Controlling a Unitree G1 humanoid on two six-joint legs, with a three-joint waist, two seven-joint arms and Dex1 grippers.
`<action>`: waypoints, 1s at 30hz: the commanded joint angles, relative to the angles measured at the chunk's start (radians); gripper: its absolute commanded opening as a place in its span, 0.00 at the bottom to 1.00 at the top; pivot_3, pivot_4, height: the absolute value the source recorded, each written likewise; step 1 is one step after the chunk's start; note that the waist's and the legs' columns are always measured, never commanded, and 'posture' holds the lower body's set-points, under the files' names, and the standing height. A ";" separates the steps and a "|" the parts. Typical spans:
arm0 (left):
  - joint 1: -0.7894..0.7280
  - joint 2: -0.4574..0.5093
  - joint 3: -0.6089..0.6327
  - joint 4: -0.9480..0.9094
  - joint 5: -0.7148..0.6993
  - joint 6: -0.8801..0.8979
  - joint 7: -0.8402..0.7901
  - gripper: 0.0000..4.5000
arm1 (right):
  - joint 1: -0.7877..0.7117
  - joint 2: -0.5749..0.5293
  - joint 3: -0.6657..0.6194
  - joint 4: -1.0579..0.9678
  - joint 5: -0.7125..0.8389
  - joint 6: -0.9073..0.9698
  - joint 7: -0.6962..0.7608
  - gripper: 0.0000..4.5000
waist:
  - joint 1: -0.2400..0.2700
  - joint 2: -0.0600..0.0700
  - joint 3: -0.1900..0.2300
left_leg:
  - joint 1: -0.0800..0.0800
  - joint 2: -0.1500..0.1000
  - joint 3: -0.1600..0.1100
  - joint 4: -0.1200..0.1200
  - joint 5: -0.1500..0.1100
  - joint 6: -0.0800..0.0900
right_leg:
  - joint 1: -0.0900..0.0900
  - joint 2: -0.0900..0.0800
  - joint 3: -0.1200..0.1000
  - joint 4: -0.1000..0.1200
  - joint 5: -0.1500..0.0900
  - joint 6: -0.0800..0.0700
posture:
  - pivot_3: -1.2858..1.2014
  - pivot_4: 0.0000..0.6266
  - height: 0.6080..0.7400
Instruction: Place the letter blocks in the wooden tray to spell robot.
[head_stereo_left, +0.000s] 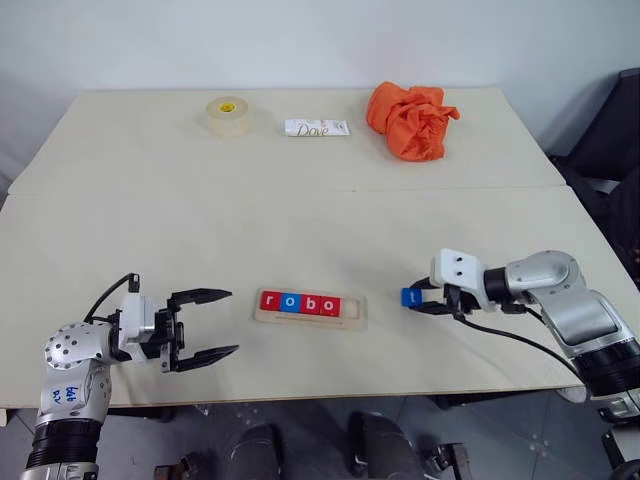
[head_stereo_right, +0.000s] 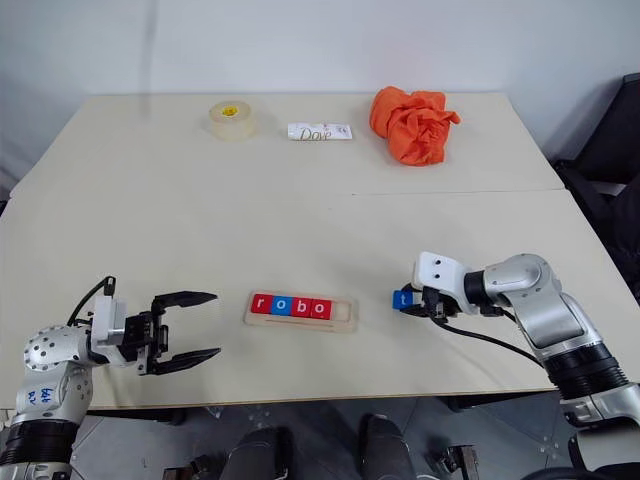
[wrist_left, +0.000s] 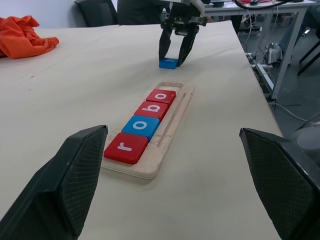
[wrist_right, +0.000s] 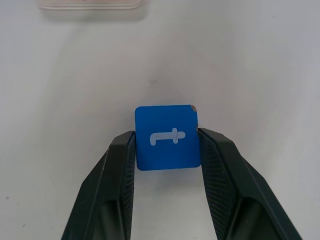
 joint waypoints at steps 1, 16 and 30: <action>-0.021 0.007 0.015 -0.016 -0.020 -0.005 0.003 1.00 | -0.028 0.003 -0.065 -0.095 0.042 0.080 -0.027 0.32 | 0.003 0.000 0.000 | 0.000 0.000 0.000 0.000 0.000 0.000 | 0.000 0.000 0.000 0.000 0.000 0.000 | 0.52 0.24 1.00; -0.127 -0.005 -0.008 0.089 -0.003 -0.030 -0.020 1.00 | -0.147 0.062 0.074 -0.350 0.068 0.474 -0.114 0.32 | 0.002 0.000 0.000 | -0.001 0.000 0.000 0.000 0.000 0.000 | 0.000 0.000 0.000 -0.001 0.000 0.000 | 0.52 0.24 1.00; -0.046 0.032 0.050 0.073 -0.011 -0.046 -0.003 1.00 | -0.184 0.136 0.226 -0.395 0.048 0.568 -0.138 0.32 | 0.003 0.000 0.000 | -0.001 0.000 0.000 0.000 -0.001 0.000 | -0.001 0.000 0.000 -0.001 0.000 -0.001 | 0.52 0.24 1.00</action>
